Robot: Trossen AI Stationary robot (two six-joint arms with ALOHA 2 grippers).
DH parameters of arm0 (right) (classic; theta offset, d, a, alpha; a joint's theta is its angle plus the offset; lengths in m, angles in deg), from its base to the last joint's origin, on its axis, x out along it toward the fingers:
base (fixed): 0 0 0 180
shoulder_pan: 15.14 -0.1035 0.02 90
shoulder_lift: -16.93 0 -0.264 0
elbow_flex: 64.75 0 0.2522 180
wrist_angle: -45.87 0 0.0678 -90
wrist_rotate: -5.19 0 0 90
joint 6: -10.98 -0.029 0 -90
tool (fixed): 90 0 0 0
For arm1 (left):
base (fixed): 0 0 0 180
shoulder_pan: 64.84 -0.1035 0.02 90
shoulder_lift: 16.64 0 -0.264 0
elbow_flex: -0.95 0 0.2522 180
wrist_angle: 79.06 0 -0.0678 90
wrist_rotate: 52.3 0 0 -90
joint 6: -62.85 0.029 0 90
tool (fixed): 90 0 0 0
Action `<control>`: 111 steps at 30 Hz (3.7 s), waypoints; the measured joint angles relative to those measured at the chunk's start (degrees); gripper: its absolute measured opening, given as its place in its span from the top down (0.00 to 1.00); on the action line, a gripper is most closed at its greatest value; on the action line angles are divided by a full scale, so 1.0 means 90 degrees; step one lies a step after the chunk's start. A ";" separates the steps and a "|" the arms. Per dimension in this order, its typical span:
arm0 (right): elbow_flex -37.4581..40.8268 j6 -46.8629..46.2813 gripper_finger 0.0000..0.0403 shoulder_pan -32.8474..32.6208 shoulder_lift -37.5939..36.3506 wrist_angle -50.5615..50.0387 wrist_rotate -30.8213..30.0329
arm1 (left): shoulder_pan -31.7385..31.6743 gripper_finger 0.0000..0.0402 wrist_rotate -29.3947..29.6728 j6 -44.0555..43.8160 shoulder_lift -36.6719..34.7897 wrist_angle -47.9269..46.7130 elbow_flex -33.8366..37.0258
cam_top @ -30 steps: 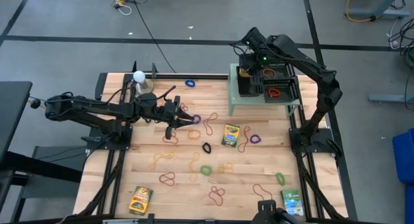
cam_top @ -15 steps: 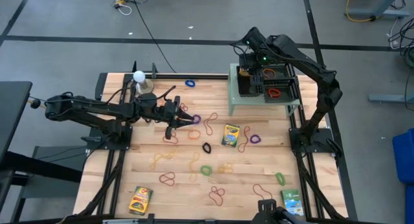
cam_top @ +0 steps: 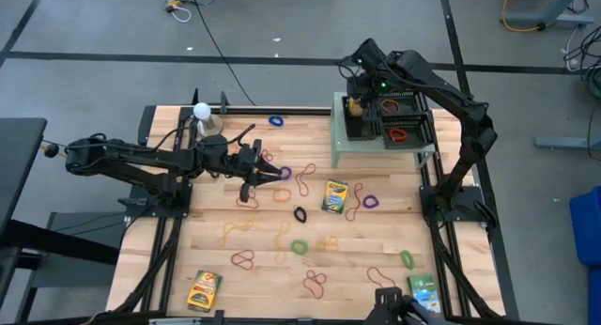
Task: Pick & Place Office Desk Supplies
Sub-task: Put the top left yellow crayon box into the left black bin on the shelf, then put the right violet spring keychain into the bottom right black bin
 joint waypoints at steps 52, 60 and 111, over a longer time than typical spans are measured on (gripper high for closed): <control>0.4817 -0.7678 0.97 -0.5639 -0.2404 0.1707 -0.0834 | -0.0002 0.95 0.2033 0.0107 0.0032 0.3172 0.2409; 0.6423 -0.9443 0.77 -0.5933 -0.2399 0.3292 -0.0817 | 0.0000 0.95 0.1995 0.0141 0.0034 0.2935 0.2409; 0.1930 -0.8641 0.97 -0.4707 -0.2408 -0.1993 -0.2491 | 0.0000 0.95 0.1948 -0.0053 0.0032 0.3043 0.2404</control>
